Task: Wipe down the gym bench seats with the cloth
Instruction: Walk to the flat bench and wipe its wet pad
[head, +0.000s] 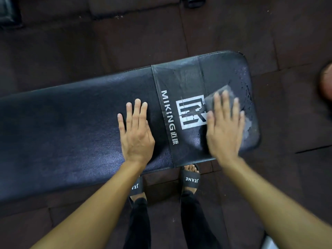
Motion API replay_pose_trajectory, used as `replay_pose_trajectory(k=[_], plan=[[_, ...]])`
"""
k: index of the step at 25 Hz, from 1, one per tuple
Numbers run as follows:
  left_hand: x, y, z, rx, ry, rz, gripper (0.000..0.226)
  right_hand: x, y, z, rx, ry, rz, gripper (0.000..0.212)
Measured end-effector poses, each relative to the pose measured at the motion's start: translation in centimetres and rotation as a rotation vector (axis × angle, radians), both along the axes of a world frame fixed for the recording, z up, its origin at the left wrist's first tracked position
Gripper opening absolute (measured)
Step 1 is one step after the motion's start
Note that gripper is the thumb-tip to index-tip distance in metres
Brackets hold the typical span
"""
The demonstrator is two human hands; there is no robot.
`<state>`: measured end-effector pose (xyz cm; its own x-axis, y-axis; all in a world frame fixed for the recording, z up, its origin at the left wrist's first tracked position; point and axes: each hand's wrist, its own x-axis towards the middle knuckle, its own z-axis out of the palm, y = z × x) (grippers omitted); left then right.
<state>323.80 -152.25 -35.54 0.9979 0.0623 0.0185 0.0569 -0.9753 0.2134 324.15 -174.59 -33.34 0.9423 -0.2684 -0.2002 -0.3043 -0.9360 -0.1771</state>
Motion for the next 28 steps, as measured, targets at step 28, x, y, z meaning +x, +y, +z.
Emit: replay_pose_trajectory(k=[28], plan=[[0.3,0.2,-0.1,0.005,0.032,0.009,0.052,1.7,-1.7,-0.7,-0.005,-0.018,-0.287,0.052]])
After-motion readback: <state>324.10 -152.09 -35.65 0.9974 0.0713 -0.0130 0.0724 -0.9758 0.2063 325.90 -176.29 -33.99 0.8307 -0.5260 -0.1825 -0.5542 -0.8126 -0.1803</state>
